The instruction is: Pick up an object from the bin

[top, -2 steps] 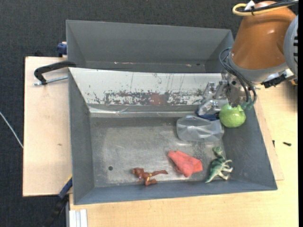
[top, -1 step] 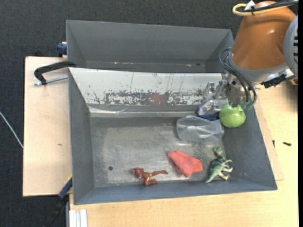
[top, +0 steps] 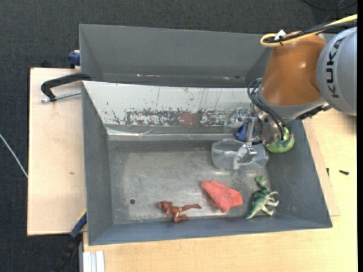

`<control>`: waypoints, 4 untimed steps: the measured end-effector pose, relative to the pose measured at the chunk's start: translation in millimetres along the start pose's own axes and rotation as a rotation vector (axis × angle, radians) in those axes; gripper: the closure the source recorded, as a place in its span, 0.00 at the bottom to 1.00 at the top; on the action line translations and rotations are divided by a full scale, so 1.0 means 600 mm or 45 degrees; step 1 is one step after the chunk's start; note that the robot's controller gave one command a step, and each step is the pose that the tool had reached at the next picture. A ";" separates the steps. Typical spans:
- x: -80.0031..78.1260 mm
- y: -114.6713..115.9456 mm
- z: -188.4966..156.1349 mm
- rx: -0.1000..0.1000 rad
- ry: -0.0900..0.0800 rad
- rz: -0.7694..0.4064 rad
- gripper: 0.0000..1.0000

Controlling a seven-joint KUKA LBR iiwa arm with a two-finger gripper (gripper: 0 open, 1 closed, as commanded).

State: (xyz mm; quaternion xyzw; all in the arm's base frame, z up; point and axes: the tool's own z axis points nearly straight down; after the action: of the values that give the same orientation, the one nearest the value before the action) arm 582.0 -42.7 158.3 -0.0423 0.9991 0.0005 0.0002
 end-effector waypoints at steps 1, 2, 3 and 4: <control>-0.001 0.000 -0.001 0.000 -0.002 0.000 0.00; 0.081 0.036 0.088 0.001 -0.015 -0.022 0.00; 0.127 0.081 0.119 -0.001 0.007 -0.157 0.00; 0.111 0.060 0.139 -0.004 0.010 -0.902 1.00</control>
Offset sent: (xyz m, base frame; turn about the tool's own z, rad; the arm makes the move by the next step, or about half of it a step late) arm -0.0837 0.0267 -0.0883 -0.0277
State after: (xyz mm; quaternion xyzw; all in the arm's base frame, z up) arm 512.6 -12.2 75.0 -0.3863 0.9224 0.0020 -0.0036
